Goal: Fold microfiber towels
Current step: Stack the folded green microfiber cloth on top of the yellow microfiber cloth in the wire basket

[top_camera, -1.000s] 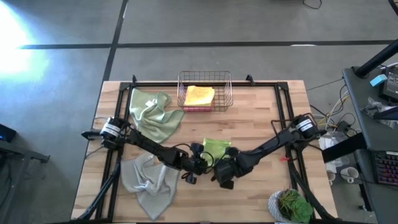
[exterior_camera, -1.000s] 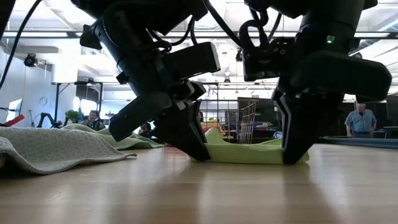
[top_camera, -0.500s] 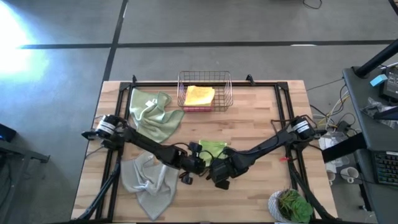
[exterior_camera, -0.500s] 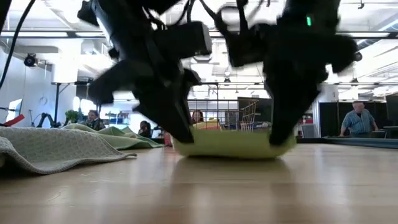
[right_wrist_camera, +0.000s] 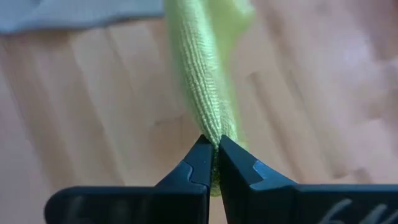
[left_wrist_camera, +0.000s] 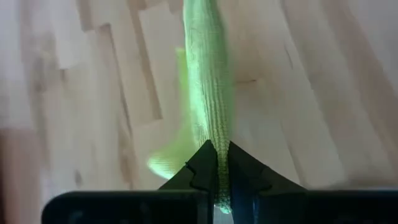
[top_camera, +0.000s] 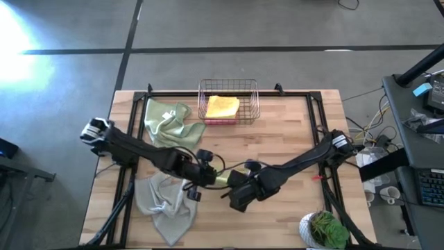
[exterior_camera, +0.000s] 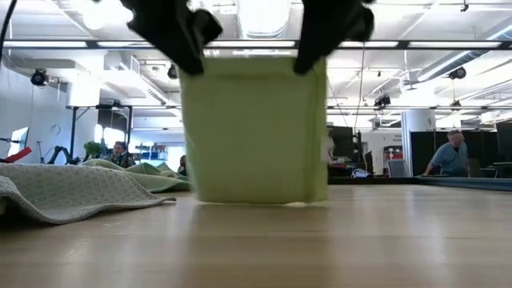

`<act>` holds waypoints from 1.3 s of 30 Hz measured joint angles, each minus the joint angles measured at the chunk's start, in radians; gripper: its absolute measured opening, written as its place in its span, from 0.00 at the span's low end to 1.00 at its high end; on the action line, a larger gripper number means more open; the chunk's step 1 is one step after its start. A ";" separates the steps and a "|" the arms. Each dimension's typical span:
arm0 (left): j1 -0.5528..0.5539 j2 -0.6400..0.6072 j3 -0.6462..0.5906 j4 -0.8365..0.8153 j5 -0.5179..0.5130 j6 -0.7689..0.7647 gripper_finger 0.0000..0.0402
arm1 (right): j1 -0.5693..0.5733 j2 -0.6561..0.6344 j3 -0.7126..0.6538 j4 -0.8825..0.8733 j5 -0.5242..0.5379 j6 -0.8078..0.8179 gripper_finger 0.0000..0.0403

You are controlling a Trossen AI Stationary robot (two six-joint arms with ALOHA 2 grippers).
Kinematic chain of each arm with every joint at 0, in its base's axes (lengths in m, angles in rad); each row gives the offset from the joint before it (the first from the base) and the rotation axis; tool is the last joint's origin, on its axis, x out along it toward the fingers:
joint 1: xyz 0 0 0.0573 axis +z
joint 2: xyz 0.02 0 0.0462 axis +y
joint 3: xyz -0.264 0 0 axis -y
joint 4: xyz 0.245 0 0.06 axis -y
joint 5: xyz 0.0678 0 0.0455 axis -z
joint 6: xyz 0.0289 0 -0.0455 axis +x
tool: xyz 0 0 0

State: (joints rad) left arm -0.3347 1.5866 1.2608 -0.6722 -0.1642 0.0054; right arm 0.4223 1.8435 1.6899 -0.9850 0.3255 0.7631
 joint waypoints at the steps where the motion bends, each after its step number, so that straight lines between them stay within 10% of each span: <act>1: 0.001 -0.021 0.000 -0.015 0.000 0.000 0.02 | -0.001 0.000 0.022 -0.019 0.022 0.000 0.02; 23: 0.121 -0.248 0.024 0.002 -0.360 0.242 0.02 | -0.255 -0.003 0.380 -0.143 0.229 -0.264 0.02; 39: 0.512 -0.210 0.041 0.334 -0.391 0.578 0.02 | -0.580 0.000 0.478 -0.132 0.224 -0.627 0.02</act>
State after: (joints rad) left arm 0.1773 1.3761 1.3014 -0.3379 -0.5552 0.5832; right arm -0.1572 1.8438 2.1681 -1.1168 0.5491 0.1359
